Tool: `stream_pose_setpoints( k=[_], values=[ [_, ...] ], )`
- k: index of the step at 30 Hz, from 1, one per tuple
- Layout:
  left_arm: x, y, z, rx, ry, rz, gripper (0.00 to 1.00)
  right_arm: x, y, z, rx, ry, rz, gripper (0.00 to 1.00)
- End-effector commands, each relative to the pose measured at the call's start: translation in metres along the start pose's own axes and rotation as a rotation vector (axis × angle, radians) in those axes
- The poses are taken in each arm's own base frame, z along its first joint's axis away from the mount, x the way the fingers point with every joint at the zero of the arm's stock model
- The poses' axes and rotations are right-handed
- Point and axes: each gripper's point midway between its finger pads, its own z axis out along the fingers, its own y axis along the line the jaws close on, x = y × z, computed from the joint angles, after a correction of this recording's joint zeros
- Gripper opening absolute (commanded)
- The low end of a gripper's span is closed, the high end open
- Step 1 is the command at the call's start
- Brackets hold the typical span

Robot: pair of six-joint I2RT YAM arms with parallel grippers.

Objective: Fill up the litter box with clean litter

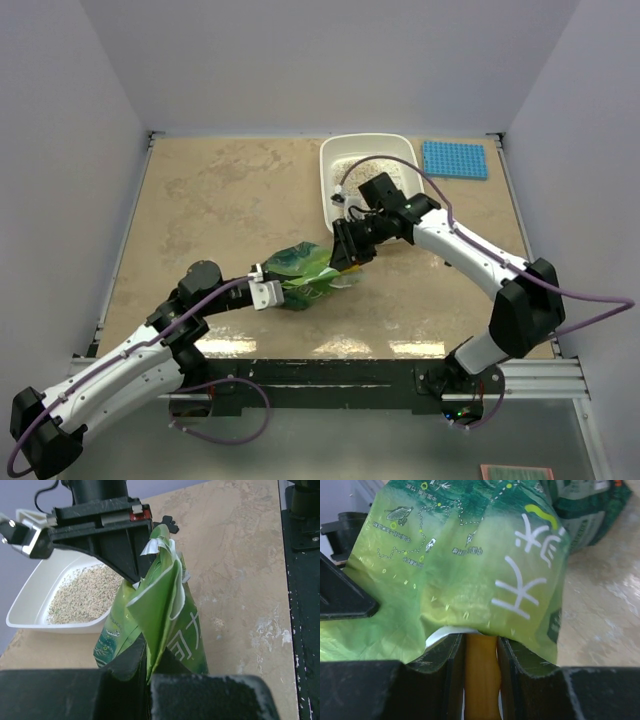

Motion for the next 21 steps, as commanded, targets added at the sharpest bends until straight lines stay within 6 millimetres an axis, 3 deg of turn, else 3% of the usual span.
stream_pose_setpoints(
  k=[1, 5, 8, 11, 15, 21],
  values=[
    [-0.033, -0.002, 0.002, 0.043, -0.101, 0.056, 0.00, 0.006, 0.001, 0.037, -0.173, 0.050, -0.066, 0.00],
    [-0.033, -0.007, 0.001, 0.064, -0.106, 0.068, 0.00, 0.013, 0.011, 0.053, -0.340, 0.050, -0.060, 0.00],
    [-0.034, -0.007, -0.002, 0.064, -0.113, 0.088, 0.00, 0.031, 0.006, 0.066, -0.427, 0.084, -0.051, 0.00],
    [-0.035, -0.009, -0.003, 0.071, -0.118, 0.098, 0.00, 0.036, 0.009, 0.066, -0.475, 0.060, -0.053, 0.00],
    [-0.034, -0.012, -0.002, 0.092, -0.116, 0.098, 0.00, 0.020, 0.030, 0.044, -0.559, -0.075, -0.056, 0.00],
    [-0.029, -0.012, -0.002, 0.093, -0.096, 0.104, 0.00, 0.027, 0.054, 0.013, -0.697, -0.224, -0.034, 0.00]
  ],
)
